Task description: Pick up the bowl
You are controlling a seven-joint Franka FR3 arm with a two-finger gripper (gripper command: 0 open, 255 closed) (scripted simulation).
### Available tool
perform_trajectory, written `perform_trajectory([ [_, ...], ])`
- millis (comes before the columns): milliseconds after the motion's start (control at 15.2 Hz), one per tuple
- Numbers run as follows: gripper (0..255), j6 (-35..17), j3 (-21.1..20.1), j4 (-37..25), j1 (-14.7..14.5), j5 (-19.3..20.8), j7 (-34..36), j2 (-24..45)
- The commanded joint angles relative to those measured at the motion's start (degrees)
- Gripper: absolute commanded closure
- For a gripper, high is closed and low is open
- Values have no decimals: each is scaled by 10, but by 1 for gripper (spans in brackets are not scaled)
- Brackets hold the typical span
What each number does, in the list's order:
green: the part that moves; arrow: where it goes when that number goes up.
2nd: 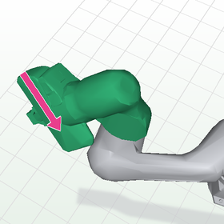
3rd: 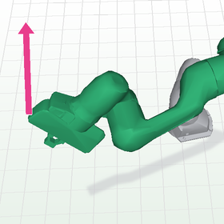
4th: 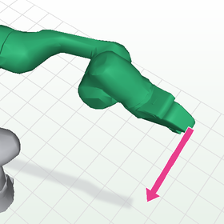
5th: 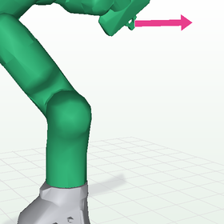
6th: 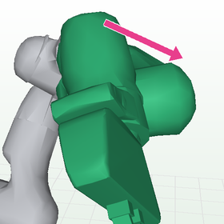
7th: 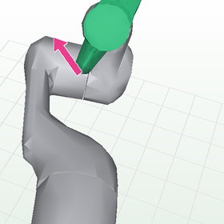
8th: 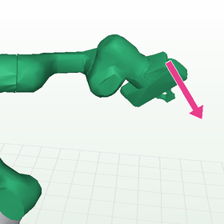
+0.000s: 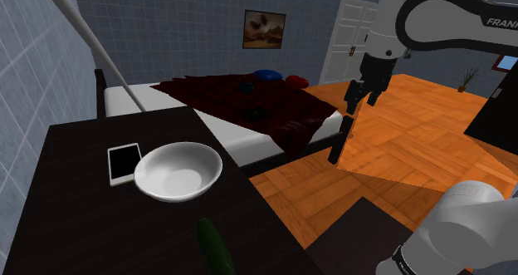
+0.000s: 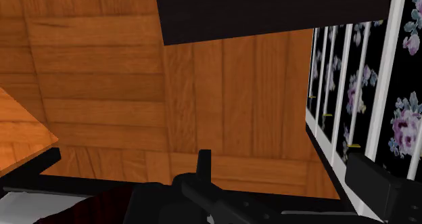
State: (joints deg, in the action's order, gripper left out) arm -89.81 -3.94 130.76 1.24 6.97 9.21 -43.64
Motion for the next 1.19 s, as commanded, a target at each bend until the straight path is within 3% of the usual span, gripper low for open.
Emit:
perform_trajectory([
  [0, 0, 0, 0, 0, 0, 0, 0, 0],
  [594, 0, -122, -22, 33, -47, -109, 38, 73],
  [1122, 0, -232, -45, 25, -93, -203, 49, 163],
])
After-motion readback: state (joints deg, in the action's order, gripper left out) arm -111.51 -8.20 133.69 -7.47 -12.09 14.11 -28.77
